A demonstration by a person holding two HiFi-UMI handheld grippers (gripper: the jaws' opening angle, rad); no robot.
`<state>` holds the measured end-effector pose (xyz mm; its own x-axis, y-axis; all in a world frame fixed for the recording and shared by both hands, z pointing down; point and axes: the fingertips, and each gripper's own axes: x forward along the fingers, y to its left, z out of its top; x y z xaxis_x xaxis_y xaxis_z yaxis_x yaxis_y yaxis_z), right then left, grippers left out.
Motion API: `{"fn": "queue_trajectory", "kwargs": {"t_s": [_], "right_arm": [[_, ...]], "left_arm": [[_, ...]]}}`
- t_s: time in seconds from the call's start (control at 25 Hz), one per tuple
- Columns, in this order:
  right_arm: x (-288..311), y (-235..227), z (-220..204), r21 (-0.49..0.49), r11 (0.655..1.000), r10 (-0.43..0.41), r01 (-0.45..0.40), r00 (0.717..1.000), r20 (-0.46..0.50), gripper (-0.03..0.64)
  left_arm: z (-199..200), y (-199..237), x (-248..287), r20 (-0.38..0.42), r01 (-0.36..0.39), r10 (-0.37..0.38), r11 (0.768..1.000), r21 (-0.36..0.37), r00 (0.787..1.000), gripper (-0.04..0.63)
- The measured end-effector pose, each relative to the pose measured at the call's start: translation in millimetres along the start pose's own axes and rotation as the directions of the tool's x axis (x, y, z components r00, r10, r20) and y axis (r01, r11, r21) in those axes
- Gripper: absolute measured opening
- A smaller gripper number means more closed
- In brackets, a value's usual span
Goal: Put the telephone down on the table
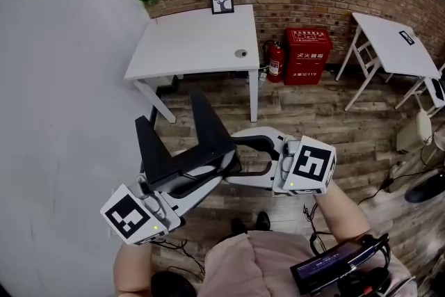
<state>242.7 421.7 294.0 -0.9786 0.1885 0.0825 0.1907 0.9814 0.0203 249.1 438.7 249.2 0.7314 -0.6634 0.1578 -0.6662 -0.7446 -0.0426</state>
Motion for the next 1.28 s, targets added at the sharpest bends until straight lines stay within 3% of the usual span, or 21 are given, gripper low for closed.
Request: {"fn": "queue_trajectory", "kwargs": {"t_s": [0.08,0.2,0.28,0.44,0.52,0.76,0.88,1.0,1.28], "right_arm": [[0,6,-2,0.017,0.998,0.056,-0.056,0.998,0.001,0.305],[-1,17,-5,0.049,0.989,0.138,-0.139,0.990,0.012,0.292],[-3,16,-13,0.040,0.984,0.173,-0.174,0.985,0.008,0.257],[-3,24,-21,0.114,0.971,0.210,-0.212,0.977,0.027,0.219],[0,23,-23,0.136,0.967,0.214,-0.217,0.976,0.037,0.172],[20,-1,-55,0.189,0.960,0.210,-0.208,0.978,0.007,0.169],[44,-21,-71,0.212,0.958,0.202,-0.195,0.979,-0.011,0.167],[66,-38,-83,0.251,0.950,0.198,-0.186,0.980,-0.022,0.167],[113,-93,-84,0.263,0.951,0.173,-0.164,0.985,-0.012,0.167]], "left_arm": [[-1,-6,3,0.001,0.057,-0.057,0.997,-0.047,0.998,0.160],[0,-6,7,0.042,0.122,-0.120,0.991,-0.045,0.992,0.161],[-6,-6,16,0.015,0.135,-0.135,0.986,-0.095,0.991,0.160],[-21,-10,27,-0.035,0.150,-0.157,0.977,-0.154,0.987,0.161],[-25,-4,27,-0.033,0.154,-0.161,0.975,-0.162,0.986,0.160],[-60,26,30,-0.048,0.176,-0.190,0.962,-0.210,0.981,0.160],[-80,55,25,-0.042,0.190,-0.205,0.955,-0.226,0.978,0.161],[-92,86,20,-0.011,0.221,-0.227,0.956,-0.195,0.974,0.161],[-100,157,8,-0.035,0.247,-0.260,0.947,-0.205,0.965,0.161]]}}
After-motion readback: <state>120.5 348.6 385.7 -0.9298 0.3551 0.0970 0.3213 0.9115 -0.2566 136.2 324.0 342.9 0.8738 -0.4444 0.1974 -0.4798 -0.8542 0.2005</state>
